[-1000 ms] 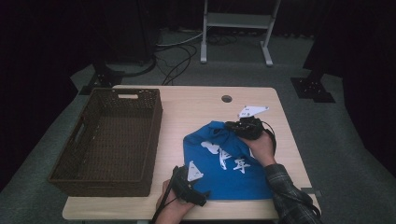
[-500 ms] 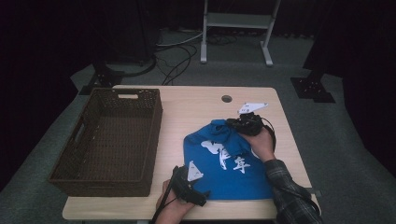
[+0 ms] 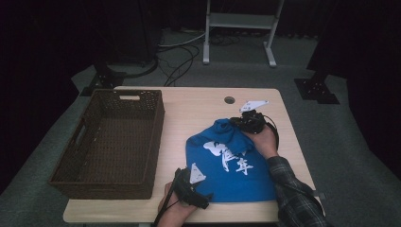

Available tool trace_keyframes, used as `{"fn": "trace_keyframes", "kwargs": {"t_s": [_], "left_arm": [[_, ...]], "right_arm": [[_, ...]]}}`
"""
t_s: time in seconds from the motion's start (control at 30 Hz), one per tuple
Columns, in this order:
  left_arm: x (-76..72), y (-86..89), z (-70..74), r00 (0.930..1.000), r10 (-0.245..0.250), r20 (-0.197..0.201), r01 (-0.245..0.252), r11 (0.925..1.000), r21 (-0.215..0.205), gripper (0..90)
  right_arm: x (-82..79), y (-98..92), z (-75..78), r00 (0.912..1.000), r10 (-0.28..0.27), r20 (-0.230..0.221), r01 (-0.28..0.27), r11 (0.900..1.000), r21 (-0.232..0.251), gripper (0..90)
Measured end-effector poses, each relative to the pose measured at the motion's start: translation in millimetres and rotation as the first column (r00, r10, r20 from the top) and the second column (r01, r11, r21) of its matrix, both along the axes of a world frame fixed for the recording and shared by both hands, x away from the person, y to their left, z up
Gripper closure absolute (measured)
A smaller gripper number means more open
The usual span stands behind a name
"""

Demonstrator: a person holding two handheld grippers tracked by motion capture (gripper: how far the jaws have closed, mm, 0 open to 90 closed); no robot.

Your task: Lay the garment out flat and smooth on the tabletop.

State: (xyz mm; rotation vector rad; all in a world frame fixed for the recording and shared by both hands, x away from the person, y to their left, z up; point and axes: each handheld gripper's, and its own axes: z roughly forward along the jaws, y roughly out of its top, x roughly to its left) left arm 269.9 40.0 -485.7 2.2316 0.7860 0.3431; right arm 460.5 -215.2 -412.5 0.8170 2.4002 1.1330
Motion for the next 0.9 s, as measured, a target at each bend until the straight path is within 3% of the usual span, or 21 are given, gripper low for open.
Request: {"fn": "trace_keyframes", "kwargs": {"t_s": [0.3, 0.6, 0.9], "left_arm": [[0.0, 0.0, 0.0, 1.0000, 0.000, 0.000, 0.000, 1.0000, 0.000, 0.2], [0.0, -0.1, -0.1, 1.0000, 0.001, 0.000, -0.001, 1.0000, -0.001, 0.2], [0.0, 0.0, -0.1, 1.0000, 0.000, 0.001, 0.000, 1.0000, 0.000, 0.2]], "right_arm": [[5.2, 0.1, 1.3, 0.9997, -0.012, 0.020, 0.013, 1.000, -0.020, 81.1], [3.4, -1.4, 10.7, 0.9984, -0.012, 0.056, 0.012, 1.000, 0.000, 66.0], [1.6, -2.5, 7.3, 0.9991, -0.012, 0.040, 0.011, 1.000, 0.029, 41.0]]}}
